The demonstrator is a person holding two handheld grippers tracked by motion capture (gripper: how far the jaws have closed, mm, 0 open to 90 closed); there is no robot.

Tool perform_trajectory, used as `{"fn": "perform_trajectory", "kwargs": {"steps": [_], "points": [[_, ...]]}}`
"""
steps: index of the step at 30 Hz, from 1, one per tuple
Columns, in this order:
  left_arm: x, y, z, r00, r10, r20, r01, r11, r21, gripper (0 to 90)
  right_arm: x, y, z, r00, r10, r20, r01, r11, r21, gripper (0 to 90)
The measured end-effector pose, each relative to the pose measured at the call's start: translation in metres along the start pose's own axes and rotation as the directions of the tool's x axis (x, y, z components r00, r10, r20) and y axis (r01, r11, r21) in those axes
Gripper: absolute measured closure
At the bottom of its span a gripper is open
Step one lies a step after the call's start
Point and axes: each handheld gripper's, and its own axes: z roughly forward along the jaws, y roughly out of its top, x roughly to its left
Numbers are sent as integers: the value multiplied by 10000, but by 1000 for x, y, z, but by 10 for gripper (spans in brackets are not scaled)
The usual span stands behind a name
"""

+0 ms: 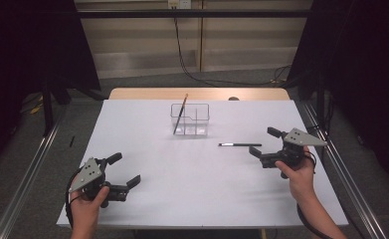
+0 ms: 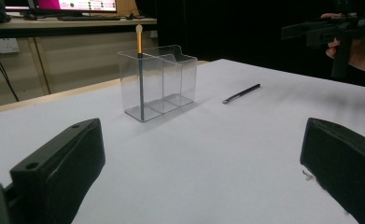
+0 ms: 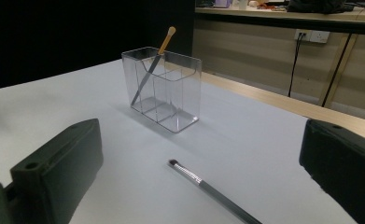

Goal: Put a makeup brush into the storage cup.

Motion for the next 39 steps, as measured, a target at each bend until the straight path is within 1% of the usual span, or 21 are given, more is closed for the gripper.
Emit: {"fn": "perform_trajectory", "kwargs": {"steps": [5,7,9,13,14,21,25,28,33,35,39], "points": [[-1,0,1,10000,37,73,-37,10000,-15,0,-1,2,9,10000,-59,-61,60,9999,104,0],[-1,0,1,10000,19,89,-19,10000,7,0,-1,3,13,9998,-156,-86,157,9997,173,0],[-1,0,1,9999,75,88,-75,10000,41,0,-2,3,17,9999,-100,-105,103,9997,240,0],[0,0,1,10000,18,89,-18,10000,-5,0,-4,3,23,9999,-63,-126,68,9994,342,0],[0,0,0,9999,55,103,-56,10000,26,0,-5,3,25,9999,-57,-130,62,9992,383,0],[0,0,0,9999,97,100,-97,10000,3,0,-8,4,33,9999,-110,-65,114,9984,547,0],[0,0,-1,10000,36,74,-36,10000,-42,0,-9,5,38,9999,-63,-106,68,9987,507,0],[0,0,0,10000,17,74,-17,10000,-46,0,-10,6,42,9999,-114,-100,119,9987,505,0],[1,0,0,9999,100,110,-101,9999,25,0,-13,8,48,10000,-93,-33,94,9984,560,0],[0,0,1,9999,73,143,-73,10000,-8,0,-15,8,51,10000,-81,-27,82,9982,595,0],[-1,-1,2,9997,125,193,-126,9999,53,0,-17,8,58,10000,39,-18,-38,9979,649,0]]}}
